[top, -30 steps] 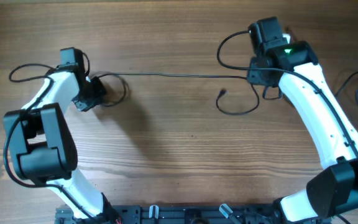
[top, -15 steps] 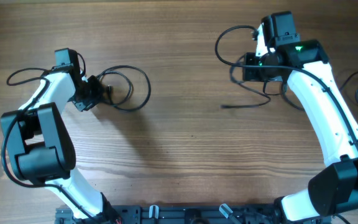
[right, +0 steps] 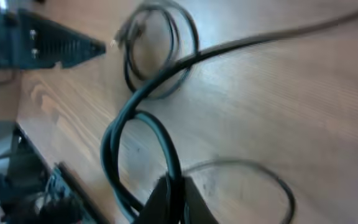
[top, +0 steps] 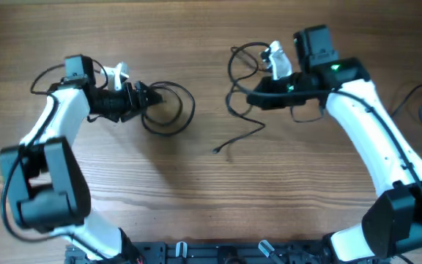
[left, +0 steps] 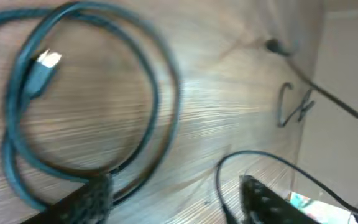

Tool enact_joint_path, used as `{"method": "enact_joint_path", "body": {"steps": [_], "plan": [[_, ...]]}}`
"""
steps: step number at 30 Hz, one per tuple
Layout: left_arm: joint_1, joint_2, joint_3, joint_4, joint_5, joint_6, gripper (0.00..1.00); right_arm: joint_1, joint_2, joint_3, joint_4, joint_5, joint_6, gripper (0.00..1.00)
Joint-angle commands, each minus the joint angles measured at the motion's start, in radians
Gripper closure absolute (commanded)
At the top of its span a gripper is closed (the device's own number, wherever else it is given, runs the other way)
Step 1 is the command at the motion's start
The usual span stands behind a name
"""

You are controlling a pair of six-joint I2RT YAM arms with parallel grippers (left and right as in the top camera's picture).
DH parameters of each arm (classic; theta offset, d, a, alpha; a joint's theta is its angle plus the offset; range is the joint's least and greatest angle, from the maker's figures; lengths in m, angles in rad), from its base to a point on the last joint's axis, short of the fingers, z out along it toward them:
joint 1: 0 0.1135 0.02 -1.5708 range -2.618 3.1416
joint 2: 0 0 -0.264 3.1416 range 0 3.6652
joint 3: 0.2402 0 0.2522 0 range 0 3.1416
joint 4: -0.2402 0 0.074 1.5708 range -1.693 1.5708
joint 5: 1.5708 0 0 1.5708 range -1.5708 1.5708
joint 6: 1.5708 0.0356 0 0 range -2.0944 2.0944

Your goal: Untangle cables

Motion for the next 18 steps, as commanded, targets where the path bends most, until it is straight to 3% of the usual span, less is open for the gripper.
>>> {"method": "enact_joint_path", "body": {"steps": [1, 3, 7, 9, 13, 18], "plan": [[-0.065, -0.074, -0.001, 0.009, 0.032, -0.09, 0.39, 0.093, -0.016, -0.079, 0.157, 0.049, 0.129, 0.96], [-0.096, -0.071, -0.001, 0.012, 0.025, -0.089, 0.36, 0.148, -0.016, -0.111, 0.223, 0.182, 0.192, 0.96], [-0.194, -0.071, -0.001, 0.034, 0.026, -0.09, 0.65, 0.265, -0.012, -0.134, 0.306, 0.46, 0.29, 0.96], [-0.25, -0.07, -0.001, 0.072, -0.053, -0.21, 0.71, 0.302, -0.01, -0.134, 0.352, 0.481, 0.336, 0.96], [-0.311, -0.07, -0.001, 0.089, -0.105, -0.397, 0.71, 0.312, -0.005, -0.134, 0.375, 0.494, 0.338, 0.96], [-0.328, -0.07, -0.001, 0.124, -0.048, -0.404, 0.78, 0.313, 0.038, -0.134, 0.388, 0.5, 0.296, 0.96]]}}
